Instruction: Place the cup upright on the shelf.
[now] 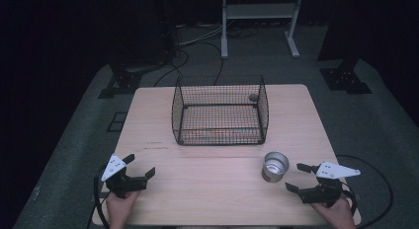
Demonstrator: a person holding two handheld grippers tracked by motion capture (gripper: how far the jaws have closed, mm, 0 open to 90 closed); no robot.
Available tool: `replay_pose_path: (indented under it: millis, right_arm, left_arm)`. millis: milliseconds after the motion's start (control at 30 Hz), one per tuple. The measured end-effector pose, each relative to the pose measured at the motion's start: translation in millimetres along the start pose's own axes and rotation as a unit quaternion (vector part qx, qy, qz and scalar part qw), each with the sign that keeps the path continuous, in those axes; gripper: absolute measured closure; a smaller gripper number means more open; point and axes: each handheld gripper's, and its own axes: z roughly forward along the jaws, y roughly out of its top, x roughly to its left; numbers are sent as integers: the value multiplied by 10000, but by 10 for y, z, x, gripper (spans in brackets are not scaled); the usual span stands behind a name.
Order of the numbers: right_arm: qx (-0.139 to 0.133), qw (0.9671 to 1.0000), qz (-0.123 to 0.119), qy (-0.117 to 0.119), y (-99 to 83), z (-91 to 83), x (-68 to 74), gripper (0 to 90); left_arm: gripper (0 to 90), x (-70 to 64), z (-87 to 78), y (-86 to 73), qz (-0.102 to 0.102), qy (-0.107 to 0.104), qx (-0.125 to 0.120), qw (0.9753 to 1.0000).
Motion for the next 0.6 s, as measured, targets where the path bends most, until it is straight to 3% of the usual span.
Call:
replay_pose_path:
  millis: [600]
  right_arm:
    - [164,9999,33,28,114,272,-1,133]
  left_arm:
    - [0,-31,24,10,85,-92,41,9999]
